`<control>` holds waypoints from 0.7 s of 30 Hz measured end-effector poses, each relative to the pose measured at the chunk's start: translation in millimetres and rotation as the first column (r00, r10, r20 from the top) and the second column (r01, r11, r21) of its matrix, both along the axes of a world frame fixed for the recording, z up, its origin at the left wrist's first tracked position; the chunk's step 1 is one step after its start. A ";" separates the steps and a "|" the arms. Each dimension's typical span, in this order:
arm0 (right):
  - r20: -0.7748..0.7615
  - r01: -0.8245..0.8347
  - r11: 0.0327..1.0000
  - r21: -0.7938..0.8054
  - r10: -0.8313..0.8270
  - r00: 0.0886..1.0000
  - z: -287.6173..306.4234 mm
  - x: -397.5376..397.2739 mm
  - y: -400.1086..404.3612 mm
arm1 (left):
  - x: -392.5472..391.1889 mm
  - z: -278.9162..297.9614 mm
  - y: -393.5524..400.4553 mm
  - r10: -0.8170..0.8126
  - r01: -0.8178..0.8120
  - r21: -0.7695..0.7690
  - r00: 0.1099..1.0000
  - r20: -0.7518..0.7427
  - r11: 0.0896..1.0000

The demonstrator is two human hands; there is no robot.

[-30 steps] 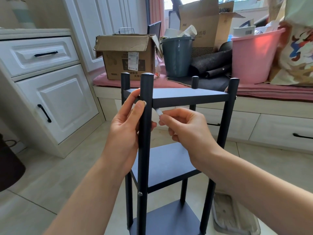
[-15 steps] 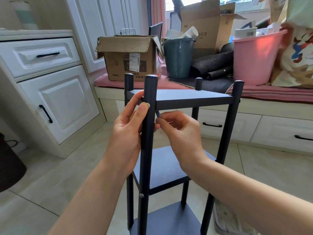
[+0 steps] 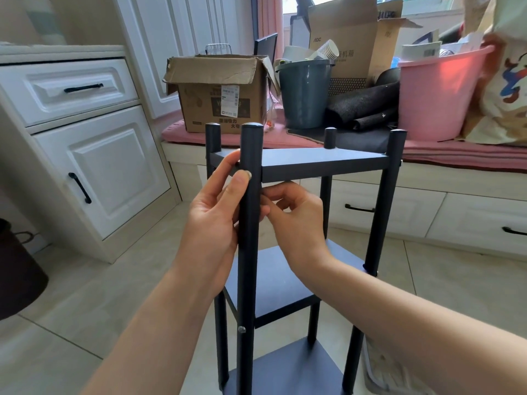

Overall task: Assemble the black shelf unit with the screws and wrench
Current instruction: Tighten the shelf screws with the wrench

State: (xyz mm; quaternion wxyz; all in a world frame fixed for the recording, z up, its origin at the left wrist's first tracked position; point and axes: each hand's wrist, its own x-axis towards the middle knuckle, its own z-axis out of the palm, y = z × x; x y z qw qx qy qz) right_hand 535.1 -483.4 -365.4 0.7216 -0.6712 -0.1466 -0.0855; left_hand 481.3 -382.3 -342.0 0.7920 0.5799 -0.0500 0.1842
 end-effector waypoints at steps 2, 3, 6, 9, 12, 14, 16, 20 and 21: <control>-0.006 0.004 1.000 0.010 -0.004 1.000 1.9 1.6 3.5 | 0.4 0.5 -1.4 0.002 -0.002 -0.007 1.000 -0.001 1.000; -0.007 0.004 1.000 0.021 -0.004 1.000 2.8 2.0 5.2 | 0.8 0.9 -1.9 0.005 -0.005 -0.014 1.000 -0.002 1.000; 0.001 -0.008 1.000 0.019 0.008 1.000 3.9 2.1 7.3 | 1.0 1.1 -2.2 0.007 -0.007 -0.029 1.000 -0.002 1.000; 0.020 -0.023 1.000 -0.017 0.024 1.000 1.3 1.7 4.4 | 0.0 1.3 -0.1 0.011 -0.011 -0.024 1.000 -0.008 1.000; 0.060 -0.026 0.997 -0.067 0.030 0.998 -3.7 0.2 -4.3 | -1.4 1.1 1.6 0.019 -0.020 -0.014 1.000 -0.024 1.000; 0.111 -0.016 0.996 -0.091 0.026 0.994 -6.0 -2.1 -11.7 | -2.8 1.5 2.6 0.024 -0.025 -0.011 0.999 -0.028 1.000; 0.186 0.005 0.994 -0.112 0.016 0.982 -6.2 -4.5 -19.9 | -3.7 2.2 2.5 0.024 -0.024 -0.006 0.999 -0.032 1.000; 0.295 0.083 0.971 -0.226 -0.013 0.955 -0.5 -6.8 -33.7 | -4.7 3.0 -0.3 0.033 -0.033 -0.011 0.999 -0.038 0.999; 0.313 0.106 0.962 -0.250 -0.024 0.950 1.4 -6.9 -36.2 | -4.5 3.3 -1.8 0.034 -0.035 -0.006 0.999 -0.038 0.999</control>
